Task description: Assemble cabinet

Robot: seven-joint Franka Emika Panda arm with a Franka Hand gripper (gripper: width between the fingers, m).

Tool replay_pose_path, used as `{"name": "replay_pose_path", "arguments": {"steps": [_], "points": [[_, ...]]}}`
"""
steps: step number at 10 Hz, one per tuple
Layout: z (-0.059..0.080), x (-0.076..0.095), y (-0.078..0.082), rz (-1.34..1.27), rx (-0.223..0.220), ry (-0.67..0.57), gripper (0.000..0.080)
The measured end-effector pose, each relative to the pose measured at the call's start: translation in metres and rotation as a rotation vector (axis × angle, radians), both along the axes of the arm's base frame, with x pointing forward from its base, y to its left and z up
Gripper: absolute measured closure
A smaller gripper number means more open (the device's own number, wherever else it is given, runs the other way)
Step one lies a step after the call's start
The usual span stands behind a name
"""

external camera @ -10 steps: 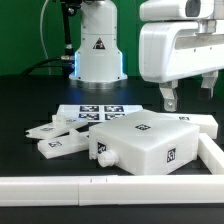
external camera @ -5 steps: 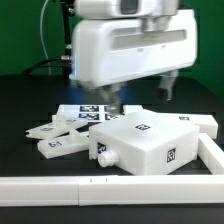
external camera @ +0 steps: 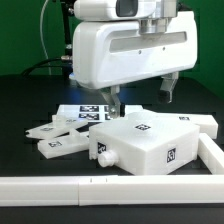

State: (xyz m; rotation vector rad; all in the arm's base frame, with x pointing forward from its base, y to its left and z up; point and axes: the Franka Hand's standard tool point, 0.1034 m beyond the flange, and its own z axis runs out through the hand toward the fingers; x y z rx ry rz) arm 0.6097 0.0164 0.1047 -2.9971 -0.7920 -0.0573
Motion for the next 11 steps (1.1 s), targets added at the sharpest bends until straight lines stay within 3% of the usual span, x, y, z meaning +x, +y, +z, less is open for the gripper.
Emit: {"name": "replay_pose_path", "arguments": {"steps": [3,6,7,9,11], "points": [[0.007,0.006,-0.004,-0.267,0.014,0.089,0.0003],[0.007,0.008,0.0,-0.448,0.032,0.102,0.0003],[0.004,0.009,-0.004,-0.528,0.055,0.137,0.0003],[-0.013,0.023,-0.034,-0.797,0.093,0.232,0.0003],[-0.016,0.029,-0.04,-0.917,0.104,0.278,0.0003]]}}
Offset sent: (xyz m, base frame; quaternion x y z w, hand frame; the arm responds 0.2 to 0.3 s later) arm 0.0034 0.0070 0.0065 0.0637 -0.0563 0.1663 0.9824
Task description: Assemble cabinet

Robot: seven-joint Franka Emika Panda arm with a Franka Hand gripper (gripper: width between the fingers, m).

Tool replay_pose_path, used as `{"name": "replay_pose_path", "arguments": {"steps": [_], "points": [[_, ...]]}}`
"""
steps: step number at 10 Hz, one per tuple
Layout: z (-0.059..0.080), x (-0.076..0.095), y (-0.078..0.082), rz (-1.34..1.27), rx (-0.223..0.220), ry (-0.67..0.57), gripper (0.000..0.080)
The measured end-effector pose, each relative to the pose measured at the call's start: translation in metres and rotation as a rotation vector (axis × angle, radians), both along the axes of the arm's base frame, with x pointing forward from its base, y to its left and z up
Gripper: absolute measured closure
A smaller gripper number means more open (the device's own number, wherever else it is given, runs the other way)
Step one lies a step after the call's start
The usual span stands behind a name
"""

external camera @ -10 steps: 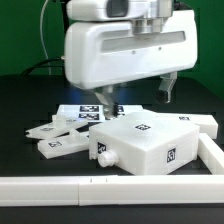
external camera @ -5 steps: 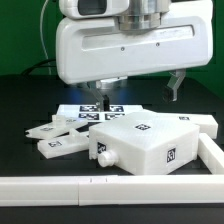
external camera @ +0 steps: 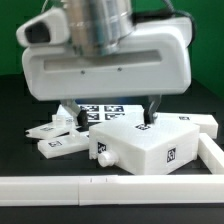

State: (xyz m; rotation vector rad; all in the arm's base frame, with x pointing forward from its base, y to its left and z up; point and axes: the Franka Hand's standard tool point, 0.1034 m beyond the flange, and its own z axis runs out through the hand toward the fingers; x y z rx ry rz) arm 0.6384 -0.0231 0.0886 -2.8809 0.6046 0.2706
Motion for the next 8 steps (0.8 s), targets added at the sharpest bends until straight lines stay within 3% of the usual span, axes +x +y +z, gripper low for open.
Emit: {"name": "replay_pose_path", "arguments": {"steps": [3,4,5,6,8], "points": [[-0.001,0.0,0.003,-0.136,-0.021,0.03,0.0003],[-0.003,-0.003,0.003,-0.15,0.011,0.046,0.0003],[-0.009,-0.006,-0.003,-0.208,0.109,0.098,0.0003],[-0.013,-0.004,-0.012,-0.248,0.172,0.139,0.0003],[-0.014,0.0,-0.015,-0.251,0.186,0.15,0.0003]]}}
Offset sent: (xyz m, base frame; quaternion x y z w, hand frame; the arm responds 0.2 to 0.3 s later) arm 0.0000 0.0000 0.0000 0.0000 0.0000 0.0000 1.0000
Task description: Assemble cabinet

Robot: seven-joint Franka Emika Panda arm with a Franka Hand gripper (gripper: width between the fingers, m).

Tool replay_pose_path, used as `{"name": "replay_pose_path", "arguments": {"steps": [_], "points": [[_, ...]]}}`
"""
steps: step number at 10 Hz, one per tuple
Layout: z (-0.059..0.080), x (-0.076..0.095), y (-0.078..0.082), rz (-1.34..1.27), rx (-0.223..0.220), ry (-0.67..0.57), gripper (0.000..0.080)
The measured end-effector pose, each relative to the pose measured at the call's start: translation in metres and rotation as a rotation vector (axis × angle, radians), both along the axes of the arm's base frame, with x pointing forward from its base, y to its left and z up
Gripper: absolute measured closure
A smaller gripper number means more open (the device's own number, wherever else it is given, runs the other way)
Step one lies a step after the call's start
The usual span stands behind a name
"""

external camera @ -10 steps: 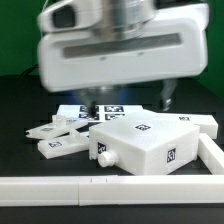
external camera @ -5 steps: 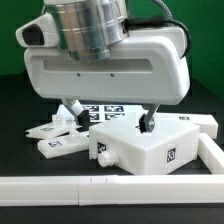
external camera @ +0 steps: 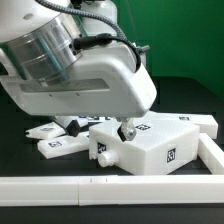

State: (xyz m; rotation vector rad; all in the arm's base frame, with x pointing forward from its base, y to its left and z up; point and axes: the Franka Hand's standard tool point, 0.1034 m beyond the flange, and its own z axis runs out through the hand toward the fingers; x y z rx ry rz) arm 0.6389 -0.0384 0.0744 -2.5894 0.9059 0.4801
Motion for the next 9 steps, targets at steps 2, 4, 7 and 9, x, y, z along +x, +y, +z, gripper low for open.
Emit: {"name": "replay_pose_path", "arguments": {"steps": [2,4,7,9], "points": [[-0.002,-0.012,0.0,0.019,0.045,0.076,0.0003],[-0.011,-0.028,-0.008,-0.003,0.185,0.311,0.0003],[-0.02,-0.01,-0.022,0.009,0.216,0.347,0.0003],[-0.013,-0.019,-0.017,0.0,0.215,0.332,0.0003]]}}
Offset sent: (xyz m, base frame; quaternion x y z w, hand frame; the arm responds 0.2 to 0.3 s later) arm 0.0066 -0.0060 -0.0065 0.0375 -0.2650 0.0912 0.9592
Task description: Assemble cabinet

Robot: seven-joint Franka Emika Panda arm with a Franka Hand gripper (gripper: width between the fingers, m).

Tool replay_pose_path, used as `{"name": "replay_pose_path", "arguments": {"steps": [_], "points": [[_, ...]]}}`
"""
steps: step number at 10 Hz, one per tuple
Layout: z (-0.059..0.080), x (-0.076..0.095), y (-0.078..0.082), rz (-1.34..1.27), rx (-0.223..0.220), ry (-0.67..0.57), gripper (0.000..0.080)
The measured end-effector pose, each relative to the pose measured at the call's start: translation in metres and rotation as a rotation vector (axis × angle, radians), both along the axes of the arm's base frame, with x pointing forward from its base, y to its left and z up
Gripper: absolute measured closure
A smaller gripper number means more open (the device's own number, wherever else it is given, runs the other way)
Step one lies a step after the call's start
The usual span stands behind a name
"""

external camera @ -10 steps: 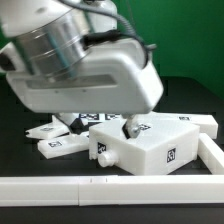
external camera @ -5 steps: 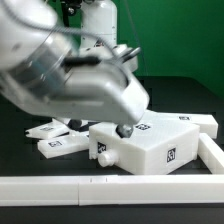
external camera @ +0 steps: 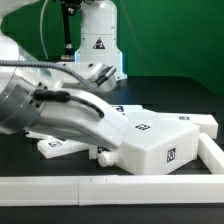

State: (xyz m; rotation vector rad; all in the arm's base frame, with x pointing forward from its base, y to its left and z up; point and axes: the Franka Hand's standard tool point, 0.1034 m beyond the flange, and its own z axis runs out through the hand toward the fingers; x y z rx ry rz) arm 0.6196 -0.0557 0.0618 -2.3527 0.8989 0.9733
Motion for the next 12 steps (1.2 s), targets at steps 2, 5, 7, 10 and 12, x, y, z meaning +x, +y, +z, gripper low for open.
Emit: {"name": "replay_pose_path", "arguments": {"steps": [2,5,7,10,12], "points": [[-0.004,-0.003,0.006,-0.105,0.033,0.109,0.0003],[-0.007,-0.011,0.013,-0.158,0.074,0.183,0.0003],[-0.004,-0.009,0.013,-0.156,0.064,0.16,0.0003],[-0.01,-0.011,0.01,-0.167,0.064,0.173,0.0003],[-0.019,-0.011,0.008,-0.184,0.055,0.188,0.0003]]}}
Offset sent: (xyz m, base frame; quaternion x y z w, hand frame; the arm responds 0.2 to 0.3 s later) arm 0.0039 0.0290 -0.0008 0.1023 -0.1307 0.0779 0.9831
